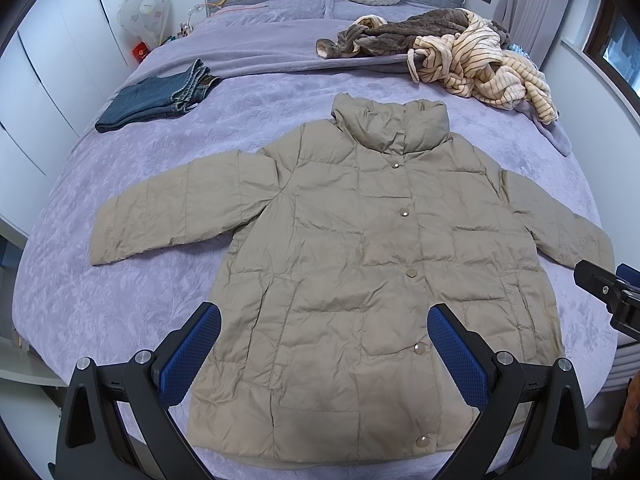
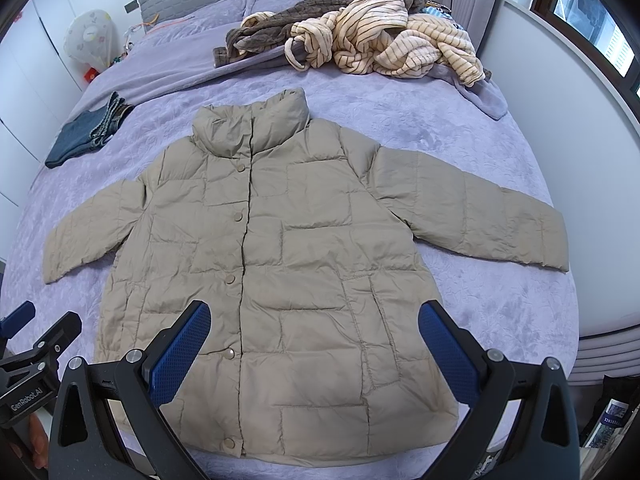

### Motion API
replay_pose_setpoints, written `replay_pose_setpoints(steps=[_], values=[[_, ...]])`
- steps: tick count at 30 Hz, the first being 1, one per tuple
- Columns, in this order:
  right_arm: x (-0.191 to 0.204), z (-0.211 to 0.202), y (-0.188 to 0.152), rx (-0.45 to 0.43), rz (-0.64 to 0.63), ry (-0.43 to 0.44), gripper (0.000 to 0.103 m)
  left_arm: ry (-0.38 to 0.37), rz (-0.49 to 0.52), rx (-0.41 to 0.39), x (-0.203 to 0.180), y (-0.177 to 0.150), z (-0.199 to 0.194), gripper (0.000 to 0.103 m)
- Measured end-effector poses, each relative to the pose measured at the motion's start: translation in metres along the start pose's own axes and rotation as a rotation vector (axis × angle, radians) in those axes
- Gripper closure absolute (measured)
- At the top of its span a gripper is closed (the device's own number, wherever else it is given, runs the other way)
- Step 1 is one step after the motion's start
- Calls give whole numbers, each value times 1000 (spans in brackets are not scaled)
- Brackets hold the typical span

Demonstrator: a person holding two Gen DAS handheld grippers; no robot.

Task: Fold large clothes

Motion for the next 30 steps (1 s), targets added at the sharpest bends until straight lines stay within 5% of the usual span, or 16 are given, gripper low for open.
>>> replay_pose_setpoints(steps=[21,30], values=[[5,11,-6,29,-5,0,0,-30,-26,-18,8,-1,14,0],[25,41,-9,95,11,54,0,-53,-56,66,27,-8,47,0]])
Point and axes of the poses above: each gripper's, at about its wrist camera, not at the fingertips, and z roughly the way its jaws point, x to its left, y to its top, the point moved 9 cm from there along z, roughly the way its jaws point, and after that the axes turned 3 degrees about -z, right-handed, at the moved point
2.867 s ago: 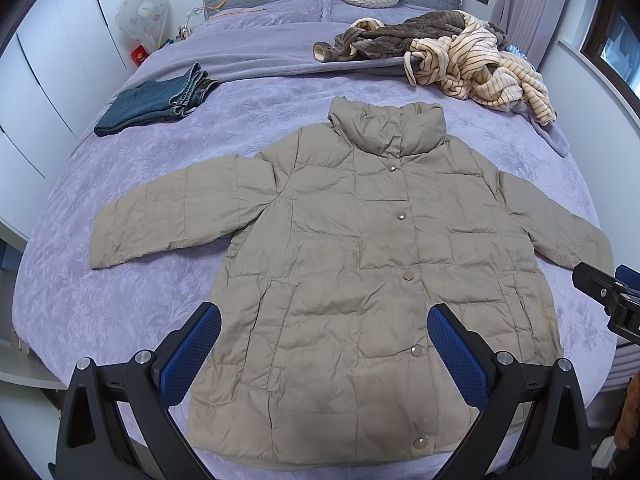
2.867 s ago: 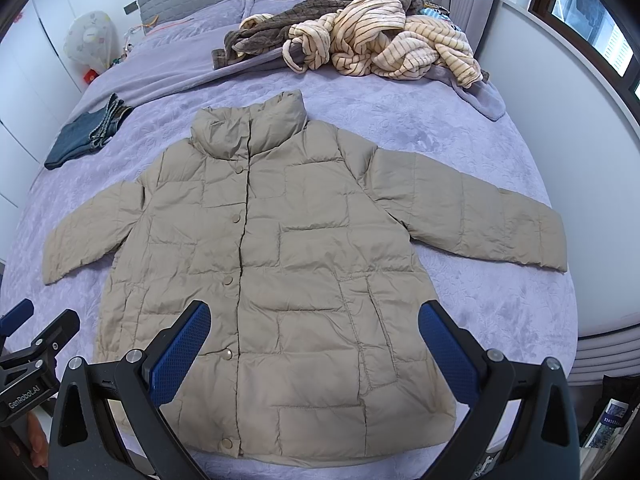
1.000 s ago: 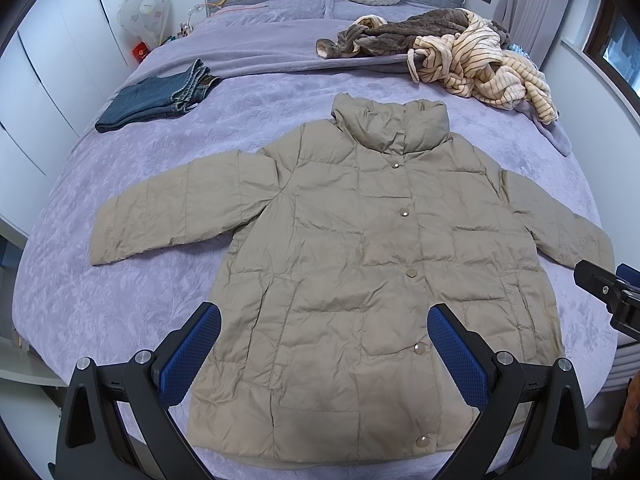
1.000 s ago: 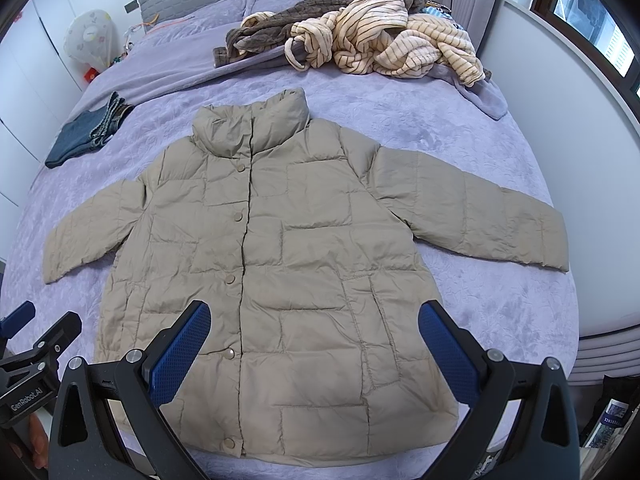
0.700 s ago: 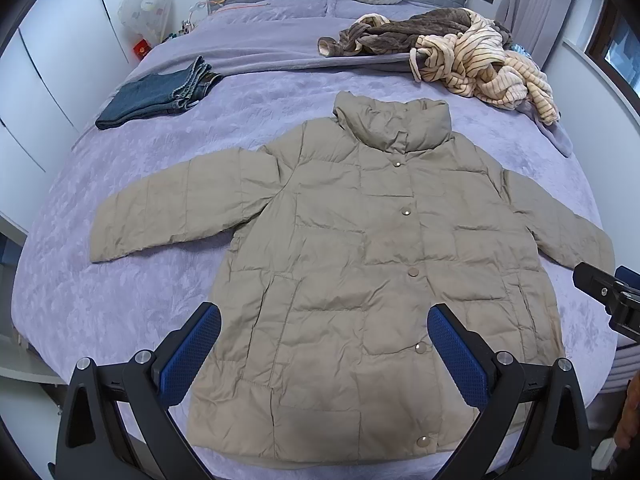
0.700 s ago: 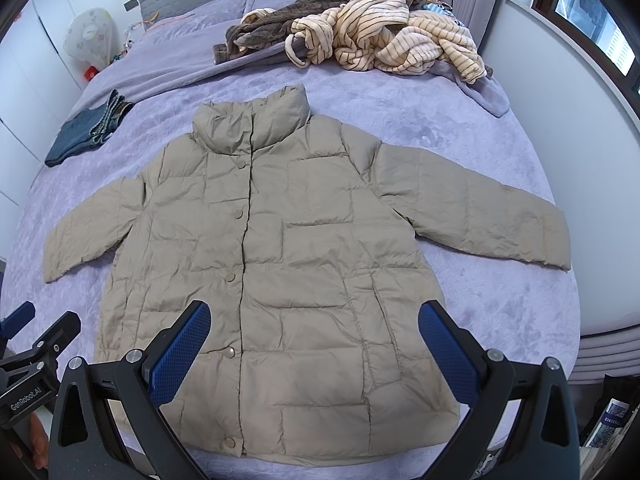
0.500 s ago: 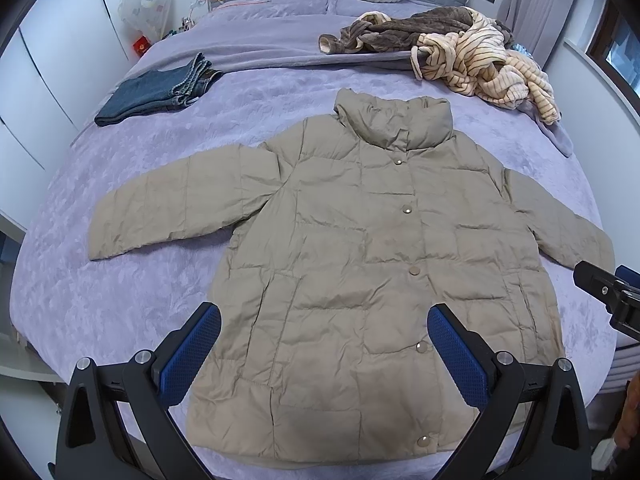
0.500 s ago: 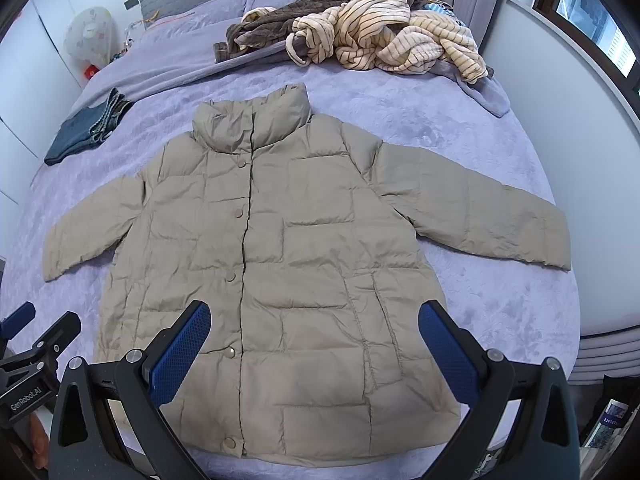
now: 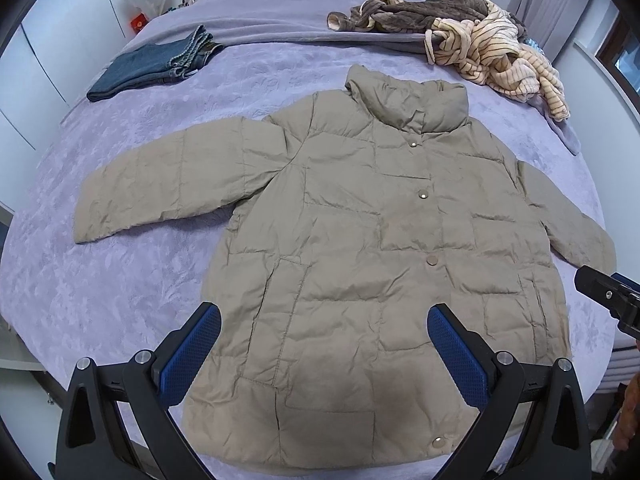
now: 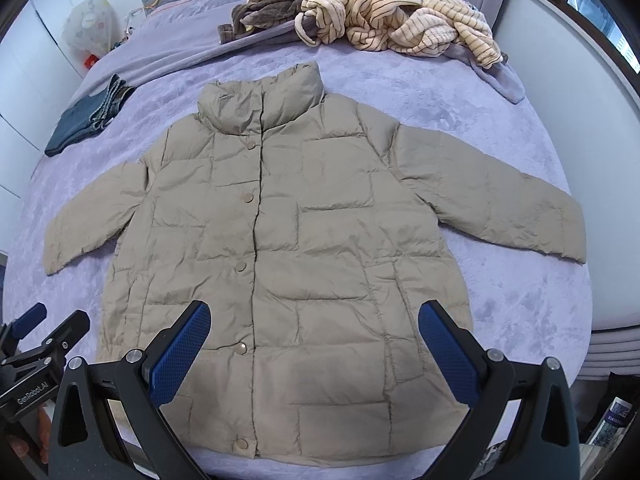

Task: Fold large clothes
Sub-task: 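Grasp the jacket sleeve with the left tool and fold it across the body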

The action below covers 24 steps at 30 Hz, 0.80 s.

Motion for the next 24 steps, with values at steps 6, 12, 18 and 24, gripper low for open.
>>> replay_pose_setpoints(steps=[6,12,18,24], values=[[27,32,-3,54,-18,38,0,-49,-65,9,37,5,35,0],[78,69,-10,121,-50,190,0,-206,-197,-14,87,24,79,0],[119,115,-26,217,-71,228,0,-355,-462,-85,174,61,133,0],[144,148,-25,233,-64,260,0,-378,-687,-116,274,97,191,0]])
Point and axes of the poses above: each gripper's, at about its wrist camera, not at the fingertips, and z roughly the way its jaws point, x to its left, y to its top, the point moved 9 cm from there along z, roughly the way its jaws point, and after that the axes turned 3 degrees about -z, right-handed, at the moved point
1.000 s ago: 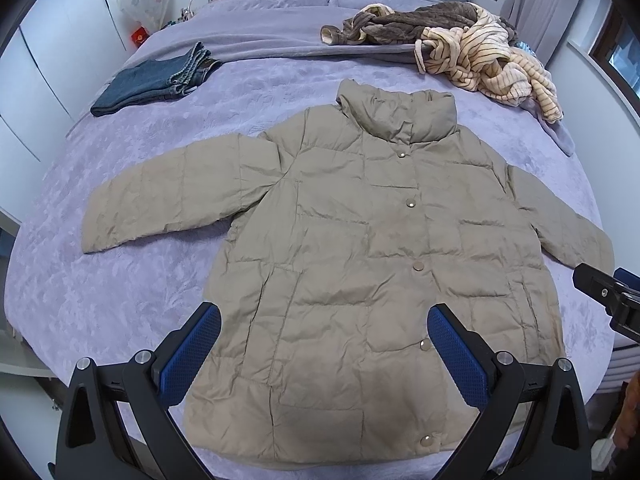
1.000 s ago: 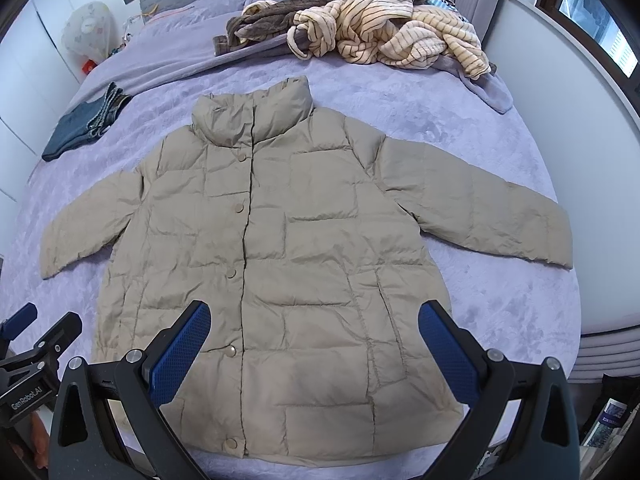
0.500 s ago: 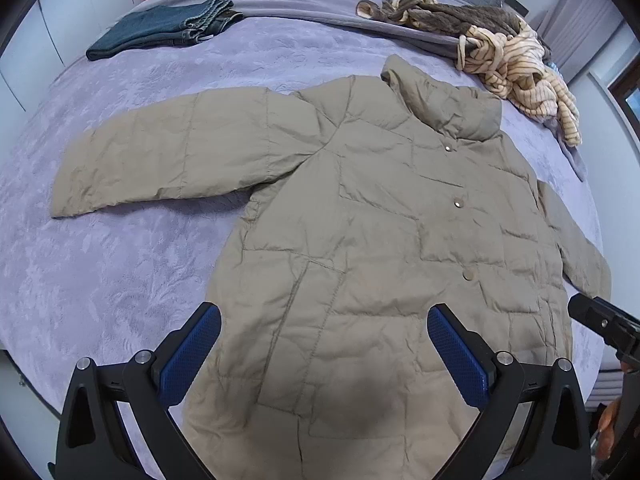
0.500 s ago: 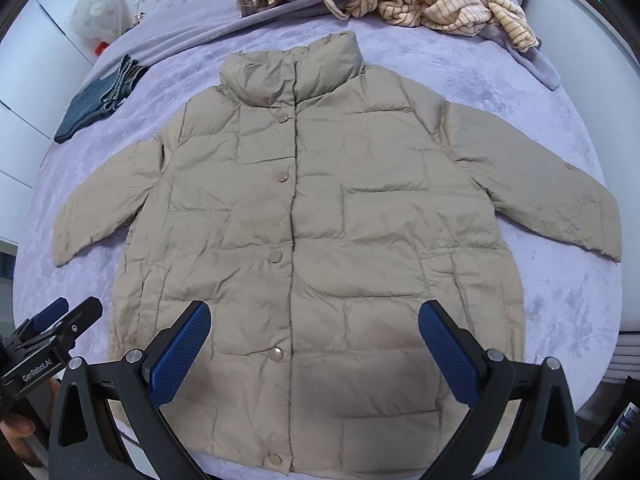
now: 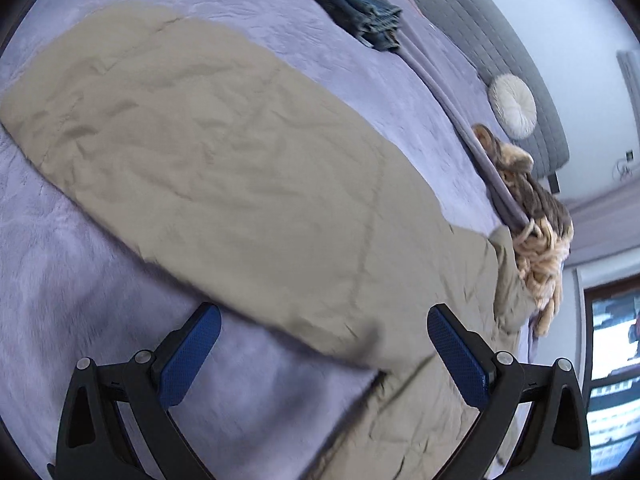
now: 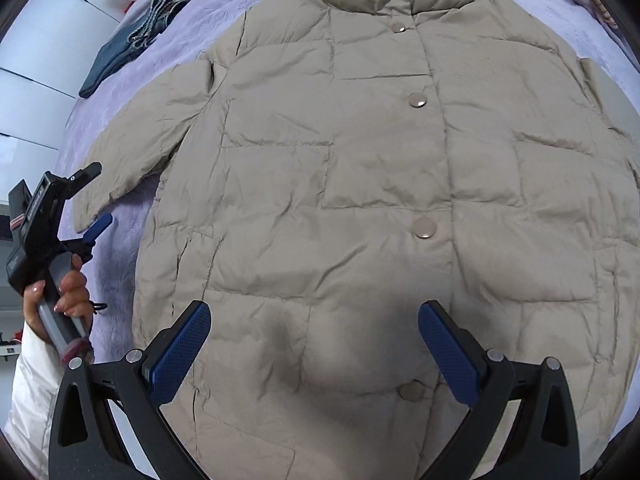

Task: Fold large clothes
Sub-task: 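Grasp the jacket sleeve with the left tool and fold it across the body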

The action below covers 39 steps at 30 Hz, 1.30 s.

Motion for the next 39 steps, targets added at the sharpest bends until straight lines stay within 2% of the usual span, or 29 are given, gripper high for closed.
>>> replay_pose_setpoints(steps=[3,6,7,8,9,10,11,12,13,15,16,17,18,19,21,25,27,29,33,36,37,39], values=[[10,9,13,-28,-2,17,0,25,-65,-43,27,37,6,0],[21,17,29,-54,-3,33,0,67,-84,-110,43,70,5,0],[25,20,34,-60,-5,40,0,91,-87,-134,48,79,5,7],[31,23,40,-65,-8,53,0,120,-89,-154,53,88,6,26],[35,25,45,-70,-8,64,0,142,-87,-164,57,95,8,39],[40,27,51,-79,-7,77,0,140,-76,-158,55,98,11,72],[45,30,58,-87,-6,93,0,107,-62,-146,51,99,14,96],[50,32,64,-96,-5,106,0,94,-48,-151,48,103,12,96],[55,33,71,-107,-1,117,0,111,-17,-172,43,107,5,96],[63,35,86,-147,12,151,9,167,96,-222,26,110,-10,96],[67,37,93,-156,19,166,32,180,151,-245,14,112,-19,96],[71,42,101,-154,33,188,70,179,193,-267,2,114,-28,96],[76,48,108,-149,52,218,85,170,230,-287,-11,113,-38,96],[80,53,115,-146,72,258,93,157,264,-304,-23,112,-48,96],[92,66,130,-156,104,344,93,132,340,-330,-51,100,-67,96],[116,101,148,-126,125,436,93,39,500,-333,-115,75,-84,96],[122,120,148,-95,140,458,93,-33,557,-294,-148,57,-80,96],[123,132,146,-77,130,440,98,-95,609,-243,-180,31,-68,96],[123,130,140,-29,114,477,98,-192,705,-167,-249,-22,-41,96],[96,103,131,-31,151,518,98,-230,756,-94,-286,-68,-11,96],[81,92,126,-46,164,510,98,-230,782,-68,-291,-84,-1,96],[39,67,116,-95,182,440,97,-182,863,-23,-307,-120,27,96]])
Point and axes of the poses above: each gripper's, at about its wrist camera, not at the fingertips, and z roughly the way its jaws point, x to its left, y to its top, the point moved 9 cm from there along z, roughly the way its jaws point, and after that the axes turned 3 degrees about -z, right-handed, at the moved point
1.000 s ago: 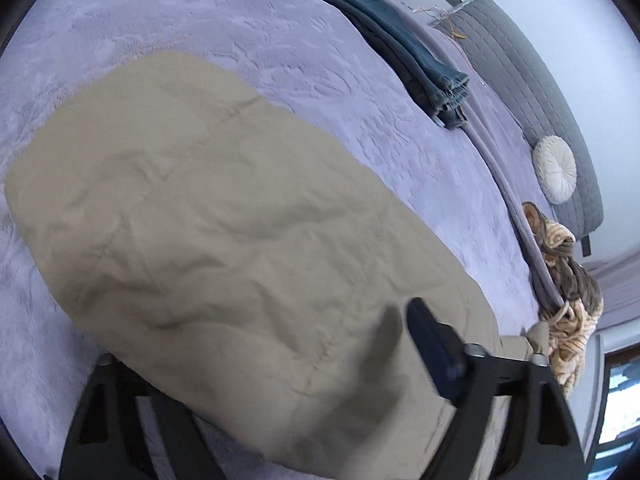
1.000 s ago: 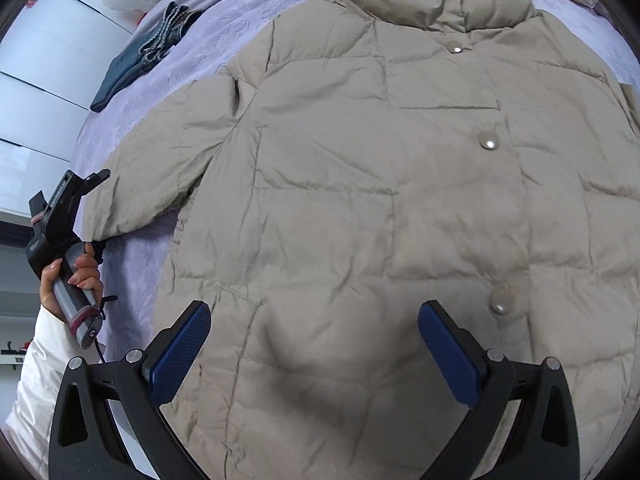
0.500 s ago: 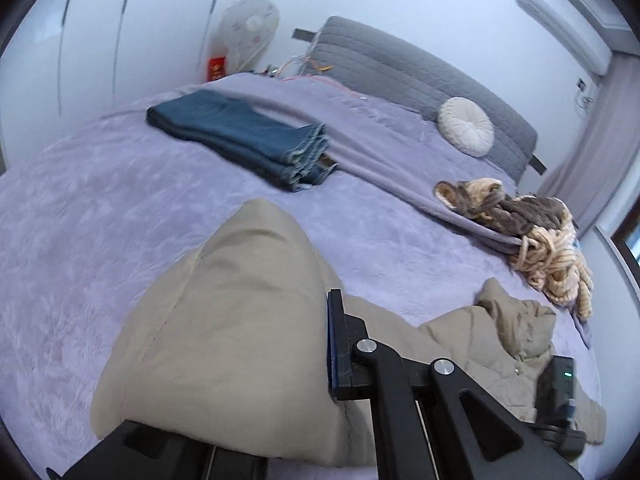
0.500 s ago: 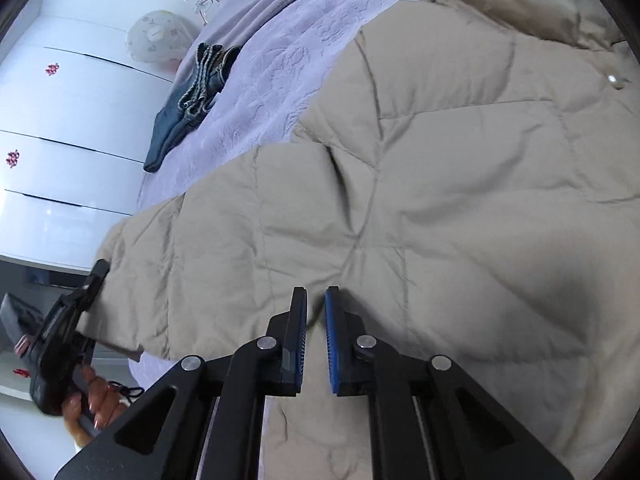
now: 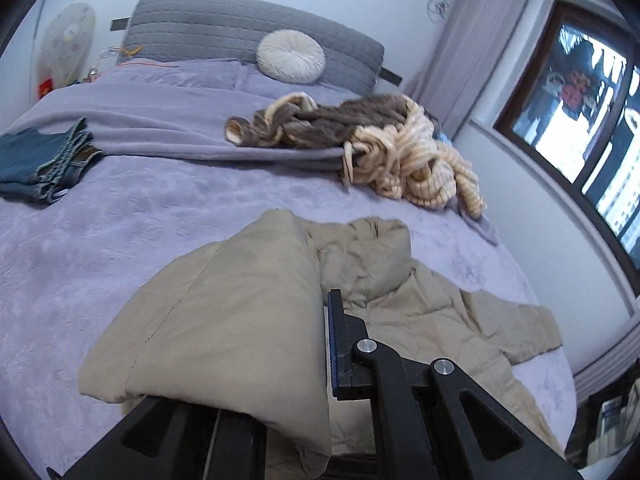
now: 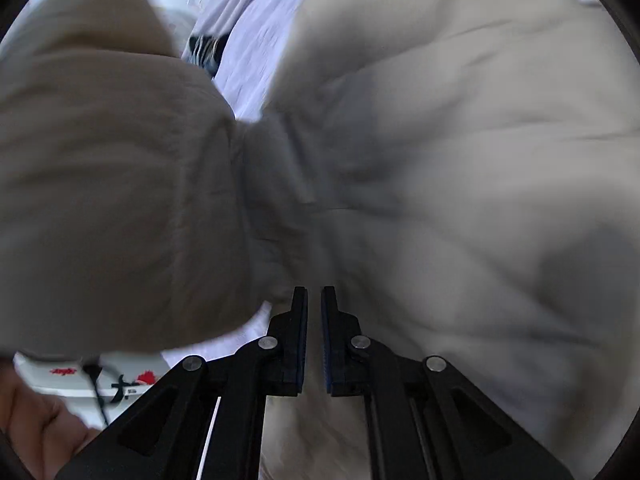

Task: Fold large clothes

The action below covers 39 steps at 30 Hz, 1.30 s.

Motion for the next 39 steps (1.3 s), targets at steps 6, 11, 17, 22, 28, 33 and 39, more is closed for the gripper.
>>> replay_pose_setpoints(steps=[6,11,17,22,28,33,39], values=[[-89,-116,-4,-168,39,-236,95,149,240,207,-49,-84,102,96],[-115,-144,-3,-194,74,-290,95,237,296,249,-47,-128,124,91],[-129,-166,-4,-185,53,-307,94,245,286,186,-46,-118,90,8],[-106,-185,-14,-182,-91,-376,79,217,167,148,-15,-110,25,8],[-4,-154,2,-206,-494,-492,14,420,-40,108,91,-118,-48,8],[38,-89,-1,-141,-706,-618,14,555,-11,231,137,-169,-62,8],[37,-45,30,-181,-771,-799,15,647,-32,189,150,-165,-37,8]])
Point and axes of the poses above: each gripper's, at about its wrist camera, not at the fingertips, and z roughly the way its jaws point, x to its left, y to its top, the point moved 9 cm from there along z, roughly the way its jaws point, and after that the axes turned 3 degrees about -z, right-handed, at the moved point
